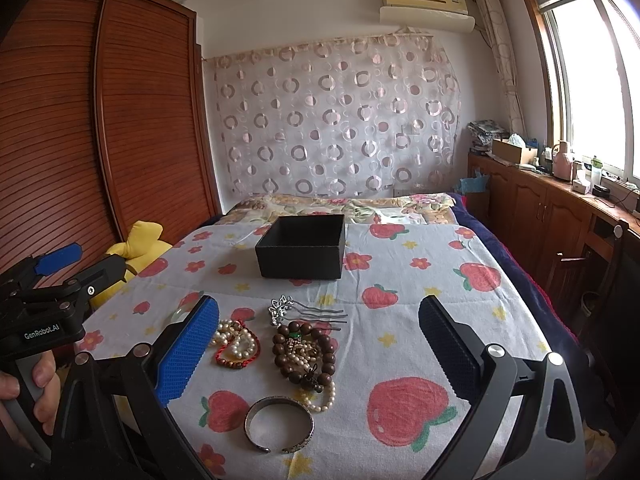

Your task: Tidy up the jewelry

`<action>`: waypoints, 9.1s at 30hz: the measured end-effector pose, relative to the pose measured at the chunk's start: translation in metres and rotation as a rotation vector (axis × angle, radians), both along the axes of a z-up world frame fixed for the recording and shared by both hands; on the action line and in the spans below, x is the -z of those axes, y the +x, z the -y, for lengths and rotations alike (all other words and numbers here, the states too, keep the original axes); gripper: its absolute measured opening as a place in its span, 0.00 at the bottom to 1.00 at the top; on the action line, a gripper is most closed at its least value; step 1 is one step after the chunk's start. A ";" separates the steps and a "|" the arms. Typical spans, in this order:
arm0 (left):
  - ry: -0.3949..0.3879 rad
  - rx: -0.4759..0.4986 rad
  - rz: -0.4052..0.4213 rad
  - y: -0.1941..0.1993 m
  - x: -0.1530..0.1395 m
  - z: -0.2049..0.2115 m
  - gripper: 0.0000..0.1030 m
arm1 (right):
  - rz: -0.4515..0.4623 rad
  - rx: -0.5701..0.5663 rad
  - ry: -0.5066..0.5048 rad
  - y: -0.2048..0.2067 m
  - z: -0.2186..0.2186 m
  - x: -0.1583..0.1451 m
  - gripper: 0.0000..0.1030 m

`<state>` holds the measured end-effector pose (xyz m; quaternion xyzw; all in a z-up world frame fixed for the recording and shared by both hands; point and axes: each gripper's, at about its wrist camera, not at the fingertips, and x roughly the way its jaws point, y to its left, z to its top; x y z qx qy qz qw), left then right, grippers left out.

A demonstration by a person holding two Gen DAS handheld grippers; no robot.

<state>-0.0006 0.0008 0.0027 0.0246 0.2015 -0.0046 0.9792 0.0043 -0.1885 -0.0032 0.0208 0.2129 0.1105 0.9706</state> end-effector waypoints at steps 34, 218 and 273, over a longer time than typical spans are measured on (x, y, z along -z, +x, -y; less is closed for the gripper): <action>0.015 0.024 -0.105 0.007 0.021 0.001 0.93 | -0.068 -0.096 -0.045 -0.001 -0.016 0.015 0.86; -0.058 0.219 -0.340 0.080 0.076 -0.040 0.91 | -0.429 -0.340 -0.163 0.119 -0.023 0.092 0.15; -0.117 0.456 -0.164 0.087 -0.022 0.002 0.06 | -0.070 -0.308 -0.123 0.065 0.001 -0.019 0.15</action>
